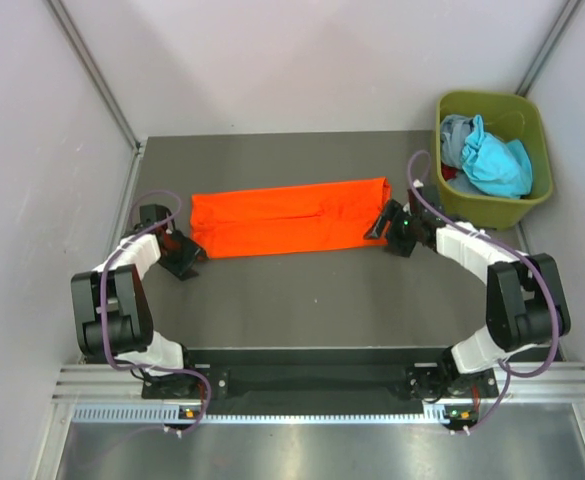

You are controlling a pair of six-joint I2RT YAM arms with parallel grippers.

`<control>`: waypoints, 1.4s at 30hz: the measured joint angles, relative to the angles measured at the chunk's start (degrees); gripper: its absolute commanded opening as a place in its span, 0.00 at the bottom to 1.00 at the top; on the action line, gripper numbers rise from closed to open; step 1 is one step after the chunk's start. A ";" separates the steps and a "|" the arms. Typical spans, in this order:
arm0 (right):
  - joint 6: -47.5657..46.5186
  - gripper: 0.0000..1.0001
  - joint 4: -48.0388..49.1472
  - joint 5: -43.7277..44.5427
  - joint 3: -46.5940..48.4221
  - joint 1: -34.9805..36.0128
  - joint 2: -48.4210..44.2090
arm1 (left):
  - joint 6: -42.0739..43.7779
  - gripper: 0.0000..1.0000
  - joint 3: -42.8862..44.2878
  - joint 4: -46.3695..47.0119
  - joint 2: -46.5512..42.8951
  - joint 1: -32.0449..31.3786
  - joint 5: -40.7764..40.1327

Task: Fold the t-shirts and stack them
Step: Fold the tshirt

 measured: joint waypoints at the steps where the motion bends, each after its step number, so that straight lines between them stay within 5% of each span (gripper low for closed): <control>1: 0.66 0.67 0.85 0.85 -2.51 -0.42 -0.68 | -0.72 0.57 -0.83 0.66 -0.13 0.00 0.00; 11: 5.84 0.62 13.25 2.56 -15.63 -6.16 -3.39 | -4.90 0.61 -5.29 5.33 -1.84 0.02 0.20; 28: 9.79 0.48 24.76 2.32 -14.51 -7.69 4.09 | -4.83 0.54 0.24 9.01 4.85 1.97 0.20; 32: 9.97 0.43 24.74 4.35 -14.25 -6.43 4.35 | -4.15 0.45 1.22 9.31 6.21 2.56 0.48; 38: 10.86 0.31 25.07 6.67 -13.99 -4.98 5.09 | -3.41 0.01 1.49 10.40 7.89 2.78 0.92; 42: 10.27 0.09 24.94 7.56 -12.11 -4.79 7.19 | -3.28 0.00 1.86 10.64 8.39 2.80 1.60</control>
